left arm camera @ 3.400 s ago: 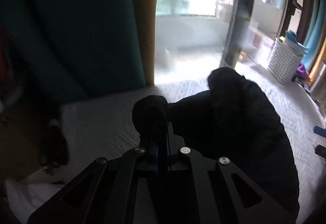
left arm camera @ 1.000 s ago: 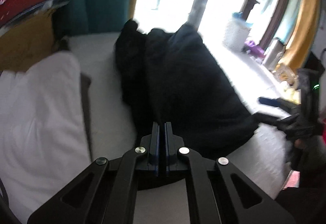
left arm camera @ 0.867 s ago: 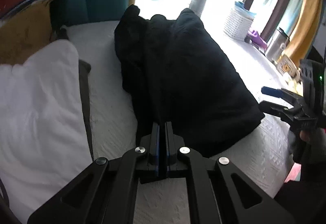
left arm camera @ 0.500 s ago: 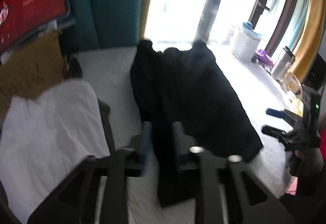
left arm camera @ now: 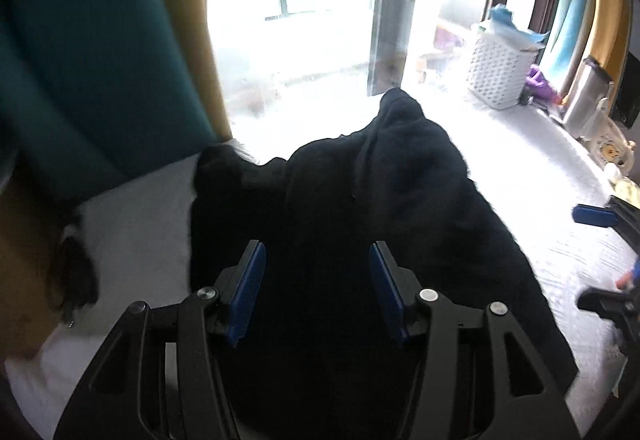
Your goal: Fold small clothes
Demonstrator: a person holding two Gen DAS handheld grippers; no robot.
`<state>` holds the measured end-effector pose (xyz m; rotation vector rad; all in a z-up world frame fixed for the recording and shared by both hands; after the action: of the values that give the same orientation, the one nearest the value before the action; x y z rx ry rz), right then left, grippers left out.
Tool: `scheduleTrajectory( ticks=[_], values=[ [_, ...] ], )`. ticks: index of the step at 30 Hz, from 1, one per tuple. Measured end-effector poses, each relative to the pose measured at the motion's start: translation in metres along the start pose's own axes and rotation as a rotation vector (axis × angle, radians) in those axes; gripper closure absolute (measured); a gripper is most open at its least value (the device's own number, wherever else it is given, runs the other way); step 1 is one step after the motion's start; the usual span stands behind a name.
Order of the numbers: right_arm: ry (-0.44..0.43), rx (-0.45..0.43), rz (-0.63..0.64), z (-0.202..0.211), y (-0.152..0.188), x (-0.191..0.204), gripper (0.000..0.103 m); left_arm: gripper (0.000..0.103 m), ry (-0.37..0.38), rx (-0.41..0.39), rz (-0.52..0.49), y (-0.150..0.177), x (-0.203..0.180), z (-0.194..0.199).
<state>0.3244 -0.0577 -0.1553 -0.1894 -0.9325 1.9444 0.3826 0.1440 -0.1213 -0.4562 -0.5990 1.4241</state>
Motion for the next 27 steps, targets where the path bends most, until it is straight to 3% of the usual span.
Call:
scheduleTrajectory(
  ticks=[5, 6, 7, 8, 15, 17, 27],
  values=[
    [0.006, 0.014, -0.018, -0.015, -0.005, -0.013, 0.001, 0.051, 0.028, 0.031, 0.019, -0.003, 0.002, -0.032],
    [0.008, 0.021, -0.025, -0.018, -0.005, -0.017, 0.001, 0.057, 0.040, 0.028, 0.015, -0.002, 0.002, -0.035],
    [0.010, 0.024, -0.030, -0.019, -0.005, -0.020, 0.001, 0.086, 0.054, 0.024, 0.014, -0.001, 0.003, -0.037],
    [0.012, 0.028, -0.033, -0.021, -0.005, -0.023, 0.001, 0.095, 0.065, 0.026, 0.021, 0.000, 0.004, -0.037],
    [0.025, 0.013, -0.032, -0.025, -0.014, -0.028, 0.001, 0.097, 0.037, -0.170, 0.097, -0.022, 0.031, 0.030],
    [0.026, 0.009, -0.026, -0.027, -0.018, -0.027, 0.001, 0.096, 0.027, -0.185, 0.101, -0.027, 0.039, 0.037],
    [-0.001, 0.032, 0.023, -0.058, -0.034, -0.010, 0.001, 0.096, -0.106, -0.044, 0.081, 0.003, 0.063, -0.023]
  ],
)
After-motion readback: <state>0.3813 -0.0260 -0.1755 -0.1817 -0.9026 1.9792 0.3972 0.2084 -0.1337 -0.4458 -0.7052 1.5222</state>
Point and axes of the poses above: each gripper's, at about its wrist camera, not at the fingertips, and z roughly against the way its jaws point, x to its left, y to its underside, the point moved 6 cm from there along -z, roughly the way its jaws point, and after that the axes turned 6 degrees about -y, right-handed, at the moved point
